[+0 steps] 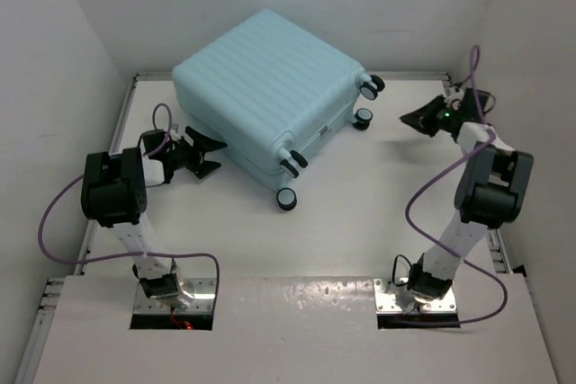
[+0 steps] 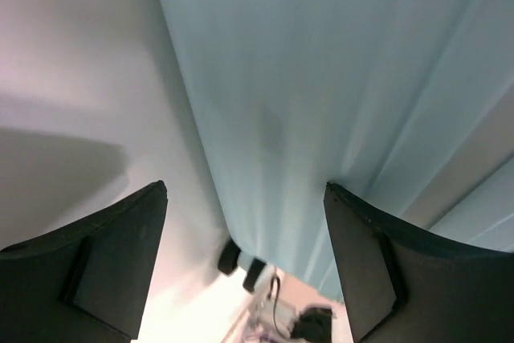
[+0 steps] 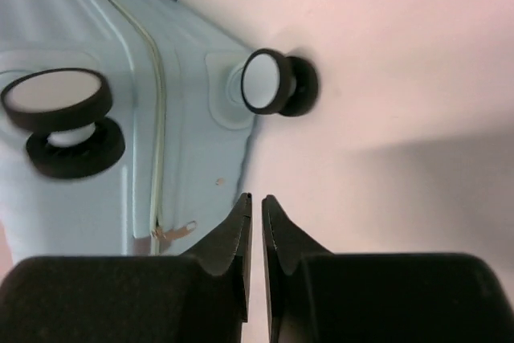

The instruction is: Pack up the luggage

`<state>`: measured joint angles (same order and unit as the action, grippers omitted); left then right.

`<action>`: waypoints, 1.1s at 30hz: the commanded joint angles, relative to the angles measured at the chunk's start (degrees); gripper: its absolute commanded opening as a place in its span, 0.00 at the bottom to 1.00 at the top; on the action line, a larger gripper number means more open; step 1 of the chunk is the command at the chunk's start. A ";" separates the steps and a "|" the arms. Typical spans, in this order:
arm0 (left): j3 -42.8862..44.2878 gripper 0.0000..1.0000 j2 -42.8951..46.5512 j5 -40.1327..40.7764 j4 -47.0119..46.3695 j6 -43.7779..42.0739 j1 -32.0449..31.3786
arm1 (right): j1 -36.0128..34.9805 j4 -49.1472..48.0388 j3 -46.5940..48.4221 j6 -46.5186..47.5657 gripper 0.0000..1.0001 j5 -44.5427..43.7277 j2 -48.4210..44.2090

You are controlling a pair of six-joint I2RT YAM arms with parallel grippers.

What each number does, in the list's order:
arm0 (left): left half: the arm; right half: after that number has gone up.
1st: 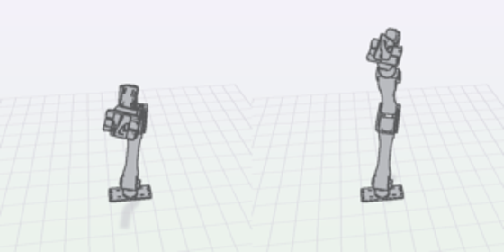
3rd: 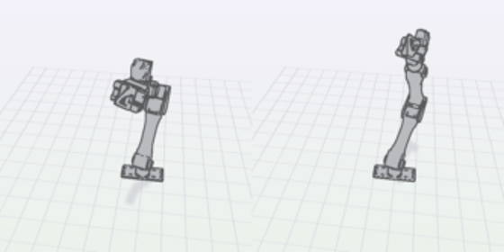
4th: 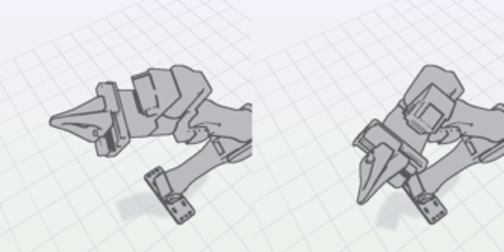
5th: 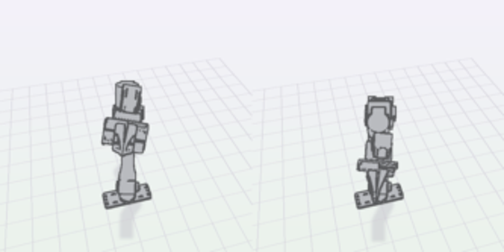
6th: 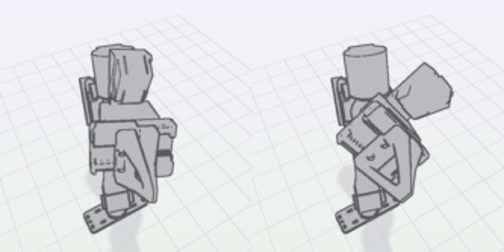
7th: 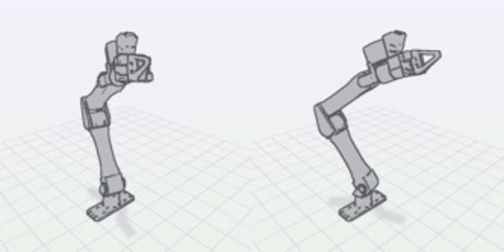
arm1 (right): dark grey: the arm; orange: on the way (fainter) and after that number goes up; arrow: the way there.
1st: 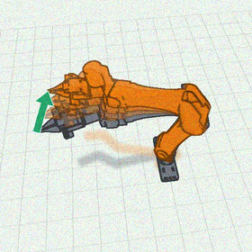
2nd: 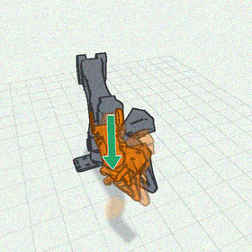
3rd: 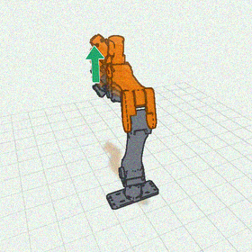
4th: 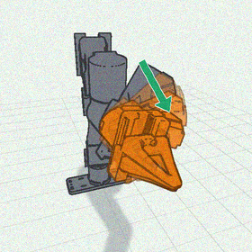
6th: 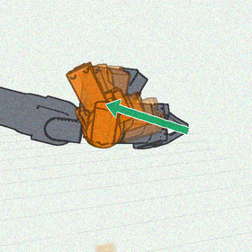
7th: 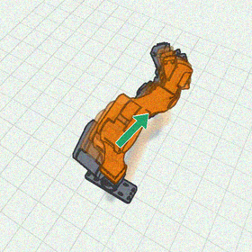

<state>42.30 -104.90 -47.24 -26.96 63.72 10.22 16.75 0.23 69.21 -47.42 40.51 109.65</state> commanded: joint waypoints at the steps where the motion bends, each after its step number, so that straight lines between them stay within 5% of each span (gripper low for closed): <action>1: 5.85 0.84 1.46 3.65 -3.20 0.10 1.29 | 4.16 7.68 -2.66 14.71 0.09 1.58 -9.17; 4: 9.54 0.85 1.46 3.65 2.42 -5.35 4.28 | 1.54 9.17 -8.37 25.76 0.10 3.26 -16.91; 9: 13.94 0.87 3.12 0.93 18.67 -19.38 6.22 | -11.02 3.39 -18.13 41.76 0.33 4.57 -24.83; 14: 12.73 0.88 7.07 0.93 24.14 -25.05 6.22 | -18.59 -20.39 -24.73 35.04 0.28 -2.79 -20.98; 18: 10.79 0.88 9.27 0.31 27.14 -26.81 6.22 | -23.16 -30.35 -24.83 30.90 0.25 -8.78 -17.19; 33: 8.05 0.88 12.27 1.36 29.25 -28.66 7.36 | -30.37 -41.89 -22.02 29.05 0.35 -13.79 -8.49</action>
<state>50.04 -95.00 -45.78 2.13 36.58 16.73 -12.53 -36.03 44.27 -18.68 28.36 100.38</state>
